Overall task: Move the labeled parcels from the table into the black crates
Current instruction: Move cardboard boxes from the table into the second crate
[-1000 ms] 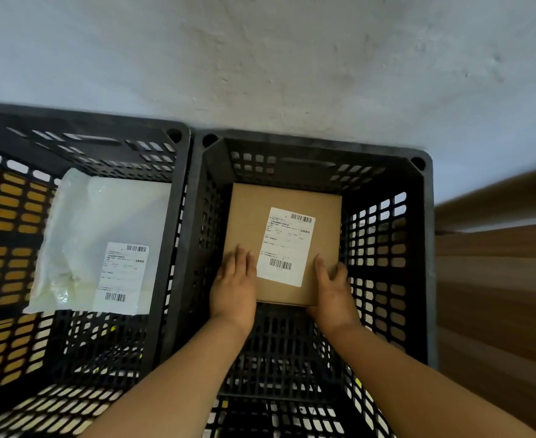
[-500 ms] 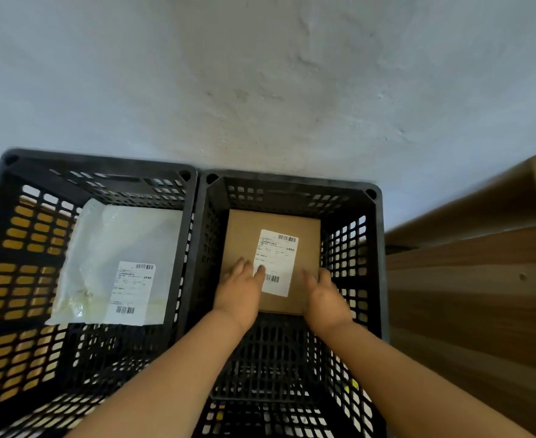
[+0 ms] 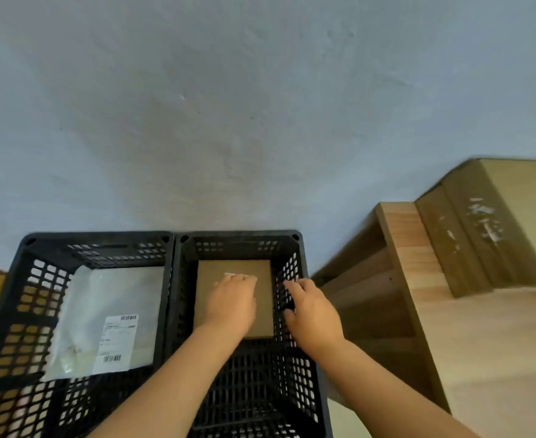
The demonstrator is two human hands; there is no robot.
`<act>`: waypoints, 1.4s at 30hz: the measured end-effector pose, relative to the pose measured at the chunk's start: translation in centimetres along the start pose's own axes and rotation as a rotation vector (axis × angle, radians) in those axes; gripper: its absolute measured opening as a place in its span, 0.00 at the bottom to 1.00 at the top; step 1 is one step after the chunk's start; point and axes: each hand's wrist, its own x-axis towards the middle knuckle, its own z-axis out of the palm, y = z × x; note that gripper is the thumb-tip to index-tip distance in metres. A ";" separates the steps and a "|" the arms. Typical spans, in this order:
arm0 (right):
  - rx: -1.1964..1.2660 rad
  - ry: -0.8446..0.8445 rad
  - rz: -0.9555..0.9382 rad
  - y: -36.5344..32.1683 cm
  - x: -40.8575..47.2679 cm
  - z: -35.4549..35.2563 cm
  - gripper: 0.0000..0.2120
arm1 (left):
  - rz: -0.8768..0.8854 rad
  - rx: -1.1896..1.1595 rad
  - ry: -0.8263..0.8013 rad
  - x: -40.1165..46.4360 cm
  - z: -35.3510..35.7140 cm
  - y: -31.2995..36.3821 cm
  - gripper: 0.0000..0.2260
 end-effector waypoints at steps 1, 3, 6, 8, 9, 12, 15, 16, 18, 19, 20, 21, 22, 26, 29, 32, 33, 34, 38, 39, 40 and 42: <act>0.012 0.026 -0.006 0.2 -0.9 -1.2 0.23 | 0.003 -0.038 0.020 -0.5 -0.8 1.1 0.20; 0.028 0.074 -0.001 1.1 -2.6 -3.4 0.23 | 0.035 -0.091 0.046 -1.5 -2.2 3.6 0.21; 0.007 0.125 0.024 3.1 -5.0 -6.5 0.23 | 0.095 -0.139 0.064 -2.9 -3.8 7.2 0.21; 0.010 0.171 0.056 4.7 -6.5 -8.4 0.24 | 0.128 -0.152 0.080 -3.6 -4.7 9.7 0.21; 0.031 0.193 0.077 5.7 -7.4 -9.3 0.24 | 0.144 -0.147 0.086 -4.0 -5.1 11.0 0.20; 0.159 0.245 0.161 9.2 -10.0 -12.0 0.25 | 0.166 -0.120 0.109 -5.0 -5.8 15.2 0.18; 0.170 0.302 0.188 13.8 -13.4 -14.2 0.23 | 0.165 -0.110 0.128 -6.5 -5.5 20.0 0.18; 0.160 0.321 0.193 15.5 -14.7 -14.9 0.23 | 0.168 -0.111 0.132 -7.2 -5.2 21.8 0.20; 0.145 0.349 0.209 19.2 -17.4 -16.1 0.22 | 0.183 -0.117 0.152 -8.6 -4.5 25.8 0.22; 0.140 0.356 0.222 21.2 -19.0 -16.8 0.22 | 0.193 -0.122 0.164 -9.5 -4.1 27.8 0.22; 0.132 0.358 0.238 23.1 -20.5 -17.5 0.22 | 0.203 -0.129 0.176 -10.4 -3.5 29.9 0.22; 0.124 0.359 0.254 25.1 -22.1 -18.3 0.22 | 0.218 -0.137 0.184 -11.4 -2.9 31.9 0.22; 0.118 0.363 0.271 27.1 -23.8 -19.2 0.22 | 0.233 -0.150 0.183 -12.4 -2.1 33.8 0.22; 0.087 0.387 0.335 34.2 -29.5 -22.2 0.21 | 0.251 -0.208 0.137 -15.9 1.2 40.2 0.22; 0.074 0.405 0.359 38.2 -32.6 -24.1 0.21 | 0.263 -0.222 0.113 -17.4 2.3 44.1 0.22; 0.068 0.417 0.360 40.9 -34.2 -25.3 0.21 | 0.259 -0.211 0.125 -18.0 2.5 46.7 0.22; 0.063 0.420 0.353 41.6 -34.5 -25.6 0.21 | 0.252 -0.205 0.137 -18.0 2.4 47.4 0.22; 0.055 0.421 0.343 42.1 -34.6 -25.8 0.21 | 0.242 -0.200 0.149 -17.8 2.2 47.8 0.22; 0.032 0.407 0.300 44.0 -34.3 -26.0 0.21 | 0.183 -0.204 0.195 -16.1 1.2 49.4 0.23; 0.029 0.402 0.291 44.5 -34.1 -26.0 0.21 | 0.170 -0.215 0.205 -15.4 1.0 49.7 0.24; 0.025 0.398 0.282 45.0 -33.9 -26.0 0.21 | 0.158 -0.226 0.215 -14.6 0.9 49.9 0.24; 0.016 0.388 0.266 46.1 -33.3 -26.2 0.20 | 0.117 -0.227 0.236 -12.7 0.7 50.4 0.26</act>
